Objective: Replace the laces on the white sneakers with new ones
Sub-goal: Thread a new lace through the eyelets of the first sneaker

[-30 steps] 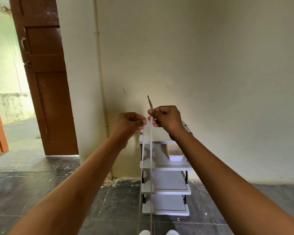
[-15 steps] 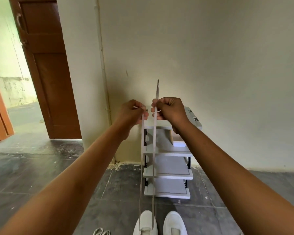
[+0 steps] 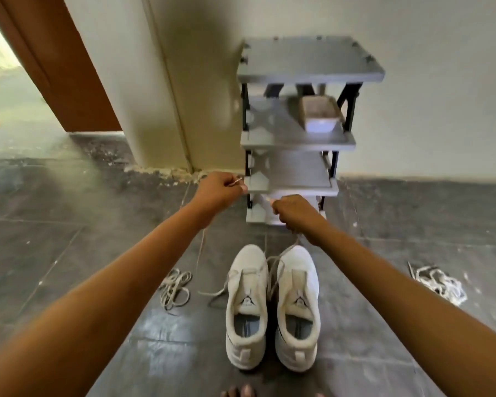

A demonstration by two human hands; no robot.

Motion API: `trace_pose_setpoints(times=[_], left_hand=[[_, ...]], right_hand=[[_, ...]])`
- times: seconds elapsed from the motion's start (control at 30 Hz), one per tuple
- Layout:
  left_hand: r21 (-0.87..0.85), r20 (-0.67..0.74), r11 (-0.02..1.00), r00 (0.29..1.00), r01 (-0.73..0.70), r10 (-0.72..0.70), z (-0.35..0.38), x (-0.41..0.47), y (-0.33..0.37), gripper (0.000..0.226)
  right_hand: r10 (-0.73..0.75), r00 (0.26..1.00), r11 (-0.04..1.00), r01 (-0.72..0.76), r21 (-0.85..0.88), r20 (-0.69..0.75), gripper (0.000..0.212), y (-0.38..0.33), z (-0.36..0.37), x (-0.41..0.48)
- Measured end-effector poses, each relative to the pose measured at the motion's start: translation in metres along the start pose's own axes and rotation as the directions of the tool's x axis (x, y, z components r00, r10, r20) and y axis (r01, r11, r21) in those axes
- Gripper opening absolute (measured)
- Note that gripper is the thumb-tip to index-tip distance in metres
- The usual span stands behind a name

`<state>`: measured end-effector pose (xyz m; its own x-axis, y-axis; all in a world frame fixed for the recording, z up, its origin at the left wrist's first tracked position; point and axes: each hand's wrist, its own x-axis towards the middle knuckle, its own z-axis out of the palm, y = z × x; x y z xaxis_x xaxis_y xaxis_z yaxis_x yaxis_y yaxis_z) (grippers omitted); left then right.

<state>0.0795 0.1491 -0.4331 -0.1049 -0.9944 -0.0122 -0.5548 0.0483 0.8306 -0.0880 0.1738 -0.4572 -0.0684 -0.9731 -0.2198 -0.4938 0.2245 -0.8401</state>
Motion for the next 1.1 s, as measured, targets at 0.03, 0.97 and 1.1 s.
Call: trace_pose_setpoints(times=[0.03,0.97,1.1], left_hand=[[0.077,0.042,0.997,0.999,0.015,-0.018,0.007,0.001,-0.013,0.018],[0.664,0.236,0.729,0.972,-0.167,0.007,0.124,-0.002,-0.163,0.023],[0.692,0.314,0.674,0.949,-0.257,0.039,0.126,-0.002,-0.160,0.021]], right_hand=[[-0.005,1.000,0.998,0.007,-0.061,0.024,0.026,0.015,0.007,0.003],[0.056,0.997,0.887,-0.023,-0.462,0.056,0.038,0.133,0.120,-0.003],[0.061,0.996,0.888,-0.023,-0.458,0.068,0.037,0.132,0.121,-0.003]])
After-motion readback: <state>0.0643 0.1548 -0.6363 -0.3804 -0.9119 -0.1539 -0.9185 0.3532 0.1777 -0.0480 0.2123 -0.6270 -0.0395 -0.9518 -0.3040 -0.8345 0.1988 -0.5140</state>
